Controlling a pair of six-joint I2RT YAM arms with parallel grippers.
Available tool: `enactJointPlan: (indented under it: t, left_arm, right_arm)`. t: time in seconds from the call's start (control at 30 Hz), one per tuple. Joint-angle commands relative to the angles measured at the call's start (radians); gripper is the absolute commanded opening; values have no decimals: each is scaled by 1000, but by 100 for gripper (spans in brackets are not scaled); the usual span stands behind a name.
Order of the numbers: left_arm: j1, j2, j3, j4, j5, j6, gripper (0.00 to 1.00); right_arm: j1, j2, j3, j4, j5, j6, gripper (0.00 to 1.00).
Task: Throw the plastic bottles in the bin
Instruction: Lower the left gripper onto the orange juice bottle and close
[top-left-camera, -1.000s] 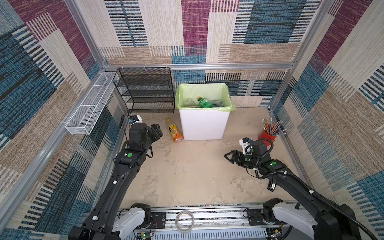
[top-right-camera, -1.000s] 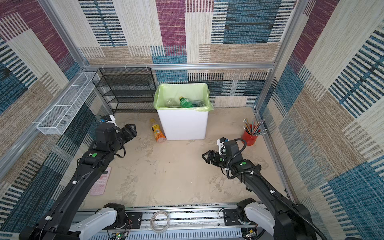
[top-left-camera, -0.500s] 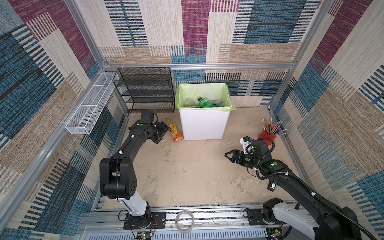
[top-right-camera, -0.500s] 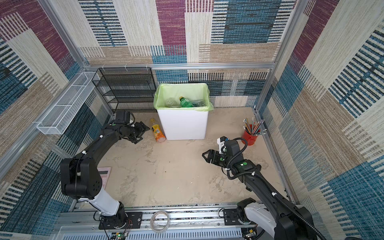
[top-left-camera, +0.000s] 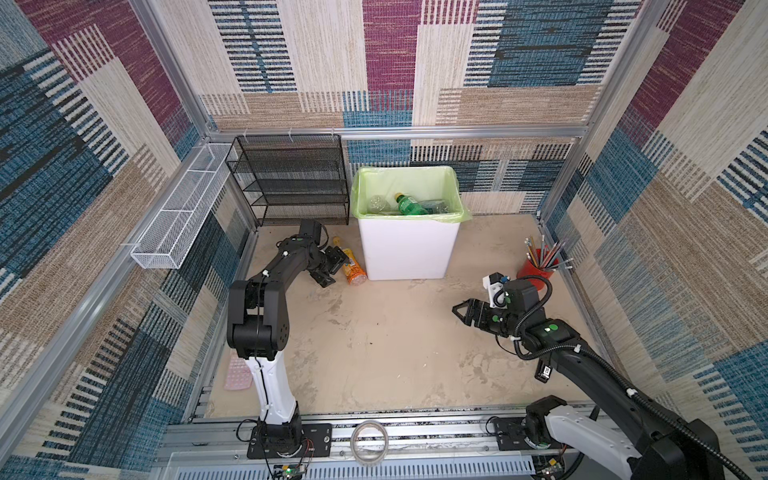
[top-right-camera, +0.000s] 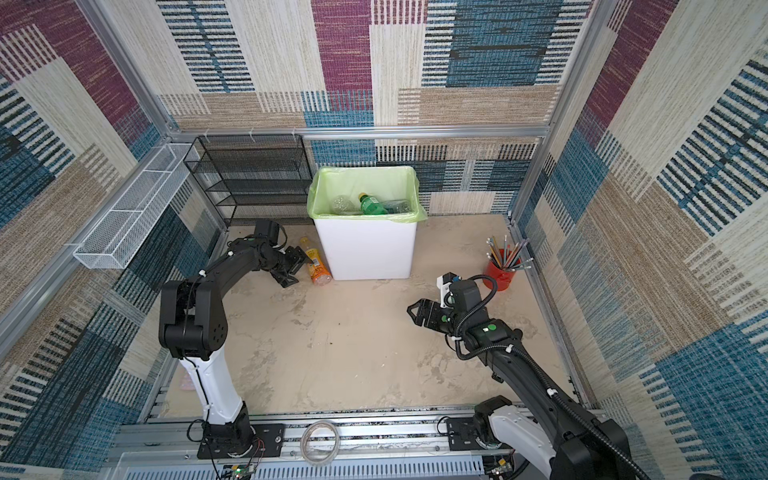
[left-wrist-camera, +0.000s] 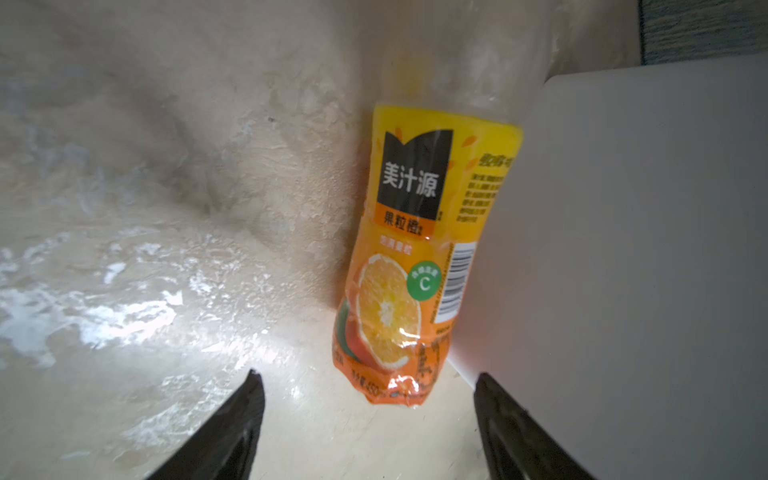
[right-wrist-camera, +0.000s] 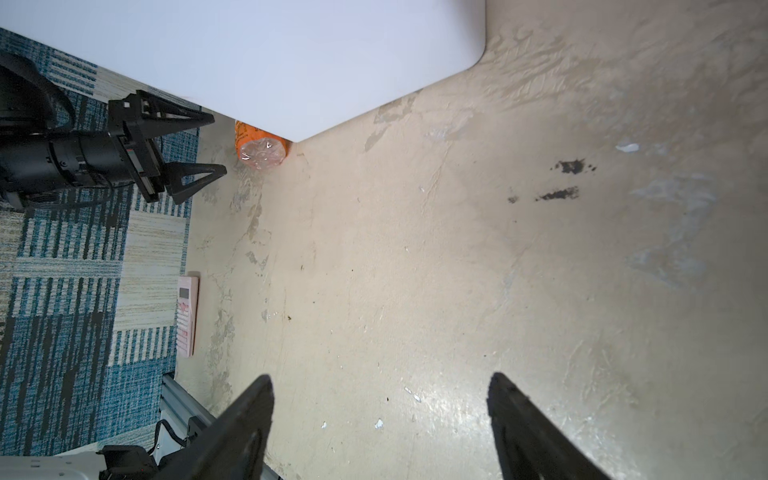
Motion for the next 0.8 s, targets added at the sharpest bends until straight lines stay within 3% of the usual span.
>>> enactJointPlan:
  t: [0.0,0.33,0.77]
  left_arm:
    - [-7,13,12,15,1,-1,81]
    - [-19,87,74,37,5,-18,78]
    - [-41,230,247,-68,-24,36,76]
  right_arm:
    - [-1,5,7,-4,15,-8,82]
    - [0,19,14,-9,18,1,82]
    - [0,3,11,-30,31,12,82]
